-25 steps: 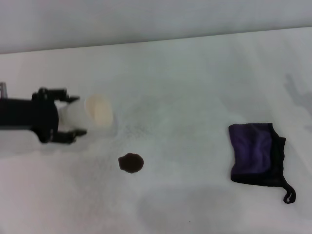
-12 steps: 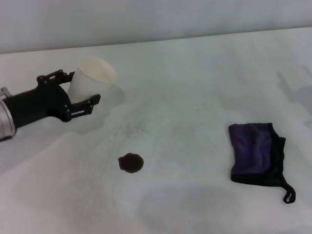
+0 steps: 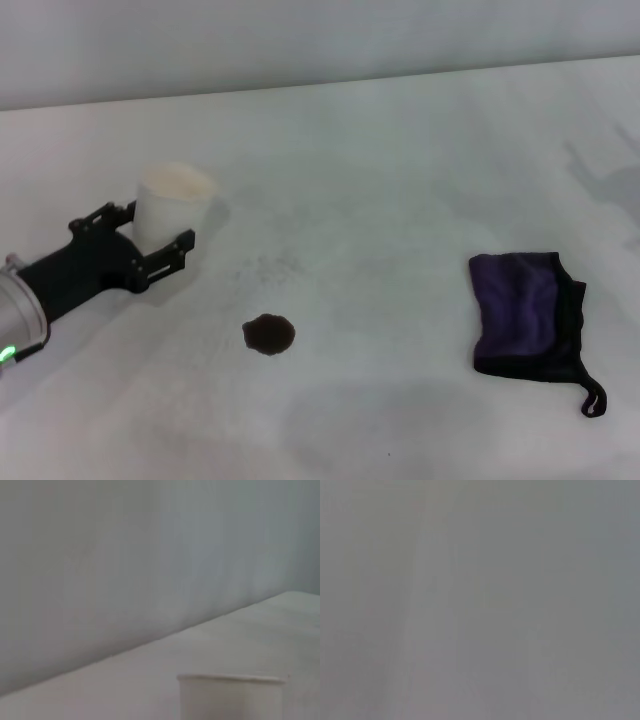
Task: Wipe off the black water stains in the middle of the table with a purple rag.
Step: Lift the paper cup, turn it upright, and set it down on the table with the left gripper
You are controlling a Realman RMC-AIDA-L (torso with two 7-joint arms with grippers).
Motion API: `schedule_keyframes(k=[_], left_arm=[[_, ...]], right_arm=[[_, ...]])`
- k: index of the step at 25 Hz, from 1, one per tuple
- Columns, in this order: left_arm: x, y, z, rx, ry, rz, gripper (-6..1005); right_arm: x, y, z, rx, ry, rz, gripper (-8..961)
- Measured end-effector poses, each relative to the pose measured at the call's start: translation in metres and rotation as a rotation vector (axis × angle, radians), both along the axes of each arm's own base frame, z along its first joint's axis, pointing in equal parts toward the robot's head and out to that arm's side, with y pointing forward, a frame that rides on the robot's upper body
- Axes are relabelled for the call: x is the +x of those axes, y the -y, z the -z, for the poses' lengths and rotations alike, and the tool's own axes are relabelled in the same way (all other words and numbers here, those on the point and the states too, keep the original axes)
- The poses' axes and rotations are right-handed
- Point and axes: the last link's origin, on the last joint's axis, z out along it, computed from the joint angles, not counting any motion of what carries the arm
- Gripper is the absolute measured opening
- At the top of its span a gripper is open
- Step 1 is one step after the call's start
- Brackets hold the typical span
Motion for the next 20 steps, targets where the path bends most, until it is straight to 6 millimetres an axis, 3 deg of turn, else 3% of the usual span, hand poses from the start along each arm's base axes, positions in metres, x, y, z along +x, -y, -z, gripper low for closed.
schedule_keyframes(k=[9, 20], left_arm=[[-0.017, 0.019, 0.011, 0.017, 0.001, -0.065, 795], [-0.029, 0.042, 0.014, 0.016, 0.013, -0.092, 794]], right_arm=[[-0.003, -0.004, -0.016, 0.010, -0.011, -0.028, 841], [0.001, -0.014, -0.020, 0.009, 0.014, 0.016, 840]])
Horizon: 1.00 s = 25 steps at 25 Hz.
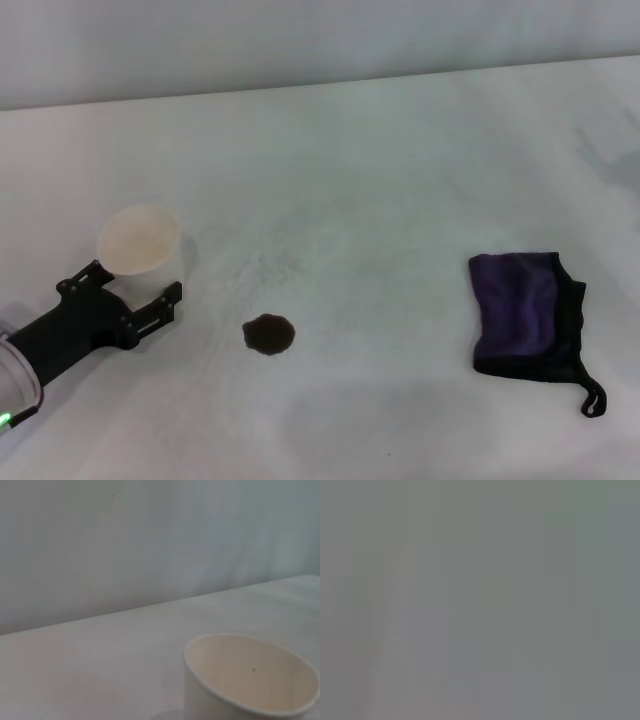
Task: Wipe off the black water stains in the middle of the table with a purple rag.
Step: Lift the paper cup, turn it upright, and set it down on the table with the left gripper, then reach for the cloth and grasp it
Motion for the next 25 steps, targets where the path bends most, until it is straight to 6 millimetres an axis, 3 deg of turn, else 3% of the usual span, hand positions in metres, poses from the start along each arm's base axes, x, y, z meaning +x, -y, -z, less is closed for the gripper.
schedule_keyframes(k=[13, 20, 25], left_arm=[[-0.005, 0.020, -0.007, 0.048, 0.026, 0.037, 876], [-0.026, 0.052, -0.012, 0.121, 0.037, -0.035, 877], [-0.038, 0.072, -0.027, 0.256, 0.065, -0.082, 878]], right_arm=[[0.003, 0.002, -0.001, -0.003, -0.005, 0.017, 841], [0.013, 0.010, 0.001, -0.034, -0.040, 0.061, 841], [0.029, 0.019, -0.008, -0.070, -0.188, 0.141, 840]])
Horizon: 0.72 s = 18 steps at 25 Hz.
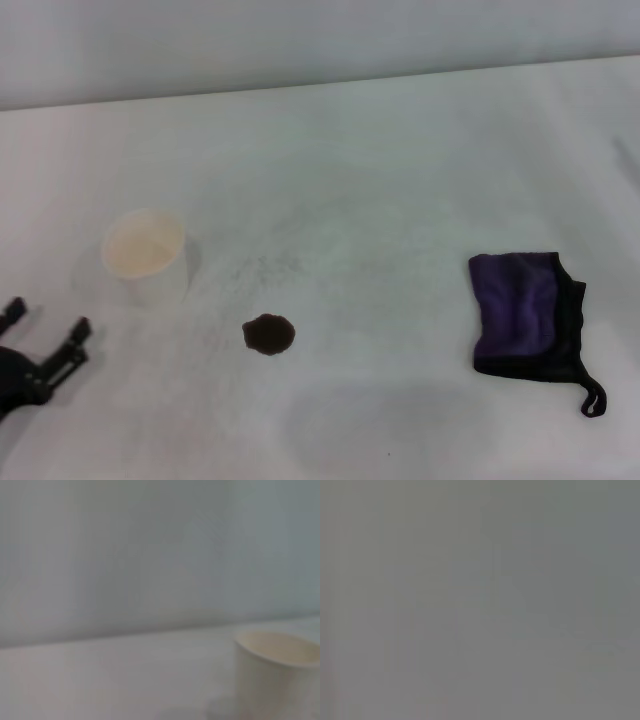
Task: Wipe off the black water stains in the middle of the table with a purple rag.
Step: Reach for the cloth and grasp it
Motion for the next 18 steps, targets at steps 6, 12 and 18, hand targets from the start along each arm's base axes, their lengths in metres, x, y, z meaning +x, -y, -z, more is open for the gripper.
schedule_keyframes(k=[6, 12, 18], left_arm=[[-0.005, 0.003, -0.017, 0.118, 0.014, -0.023, 880], [0.001, -0.008, -0.032, 0.215, 0.043, 0.003, 882], [0.010, -0.022, -0.046, 0.293, 0.040, 0.063, 879]], right_arm=[[0.013, 0.007, -0.019, -0.114, -0.204, 0.091, 840], [0.004, 0.009, -0.047, -0.271, -0.273, 0.122, 840], [-0.026, 0.001, -0.077, -0.503, -0.256, 0.219, 840]])
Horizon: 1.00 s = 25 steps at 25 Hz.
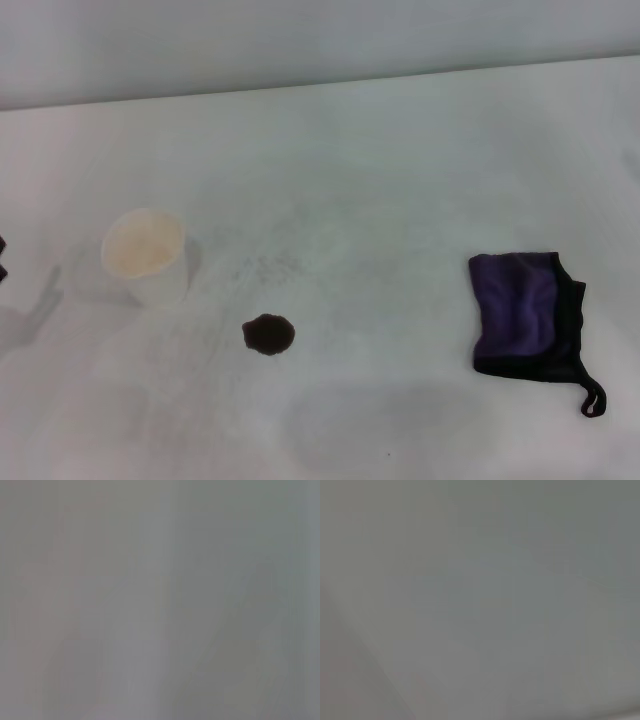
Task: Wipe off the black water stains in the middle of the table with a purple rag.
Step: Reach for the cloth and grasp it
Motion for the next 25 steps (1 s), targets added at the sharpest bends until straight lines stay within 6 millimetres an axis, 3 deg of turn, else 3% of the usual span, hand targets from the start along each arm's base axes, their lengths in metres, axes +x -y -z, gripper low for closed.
schedule_keyframes(k=[4, 9, 17, 21, 25], left_arm=[[0.002, -0.007, -0.010, 0.043, -0.008, 0.013, 877], [0.002, -0.014, -0.024, 0.117, -0.001, 0.015, 876], [0.005, -0.026, -0.042, 0.193, -0.019, 0.031, 877], [0.007, -0.032, -0.053, 0.251, -0.028, 0.033, 877], [0.007, -0.037, -0.058, 0.260, -0.044, 0.034, 876]], right_arm=[[-0.033, -0.008, -0.010, -0.165, 0.055, 0.055, 841], [-0.068, -0.020, 0.002, -0.323, 0.169, 0.194, 841], [-0.119, -0.046, 0.080, -0.611, 0.310, 0.243, 838], [-0.128, -0.053, 0.104, -0.658, 0.443, 0.352, 836], [-0.154, -0.055, 0.129, -0.723, 0.524, 0.363, 784]])
